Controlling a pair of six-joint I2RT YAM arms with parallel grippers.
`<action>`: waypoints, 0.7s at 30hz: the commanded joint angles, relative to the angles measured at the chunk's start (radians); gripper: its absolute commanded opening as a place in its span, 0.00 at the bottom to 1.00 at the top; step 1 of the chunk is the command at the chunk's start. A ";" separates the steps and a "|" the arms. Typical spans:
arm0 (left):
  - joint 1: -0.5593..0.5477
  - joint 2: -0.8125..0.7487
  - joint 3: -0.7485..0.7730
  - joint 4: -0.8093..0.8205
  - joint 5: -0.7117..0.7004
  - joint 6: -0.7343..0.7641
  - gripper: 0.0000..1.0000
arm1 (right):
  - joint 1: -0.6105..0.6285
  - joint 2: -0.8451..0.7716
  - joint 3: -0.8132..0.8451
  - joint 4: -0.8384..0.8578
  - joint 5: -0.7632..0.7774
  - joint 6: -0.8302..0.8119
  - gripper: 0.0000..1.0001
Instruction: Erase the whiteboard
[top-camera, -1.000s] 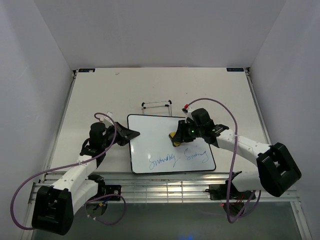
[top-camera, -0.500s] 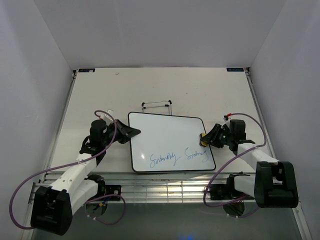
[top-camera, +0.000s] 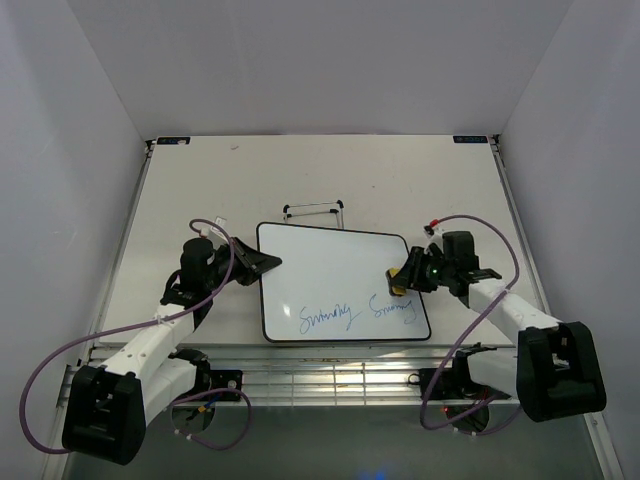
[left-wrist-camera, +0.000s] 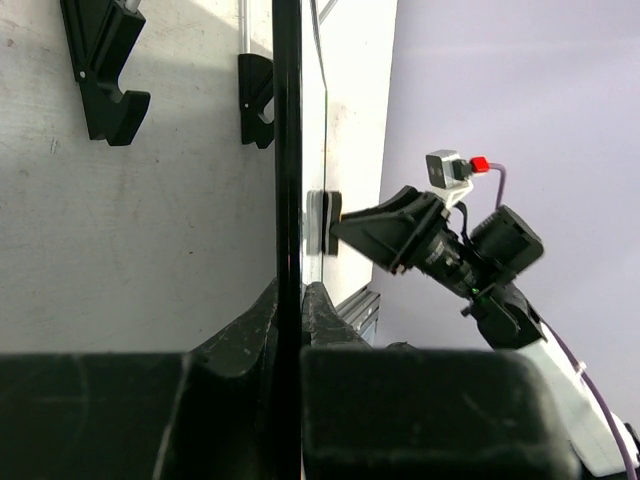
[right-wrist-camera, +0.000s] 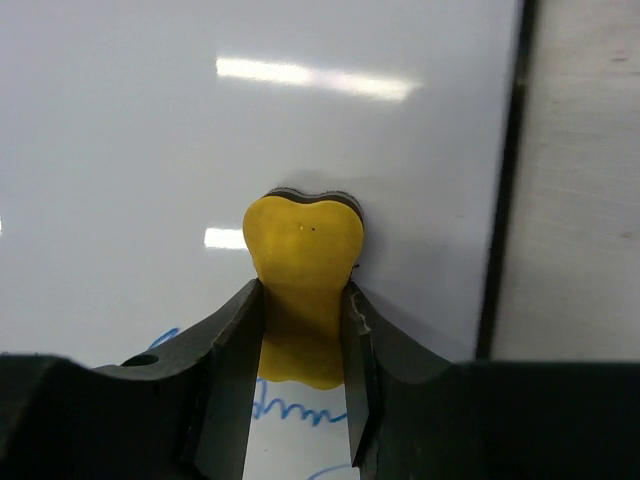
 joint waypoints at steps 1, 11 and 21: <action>0.003 0.008 0.011 0.009 -0.162 0.056 0.00 | 0.175 -0.040 0.062 -0.184 -0.008 -0.030 0.18; 0.000 -0.012 0.007 0.008 -0.203 0.036 0.00 | 0.580 -0.070 0.218 -0.172 0.123 0.101 0.18; -0.014 0.042 0.001 0.060 -0.176 0.040 0.00 | 0.978 0.145 0.474 -0.162 0.287 0.144 0.18</action>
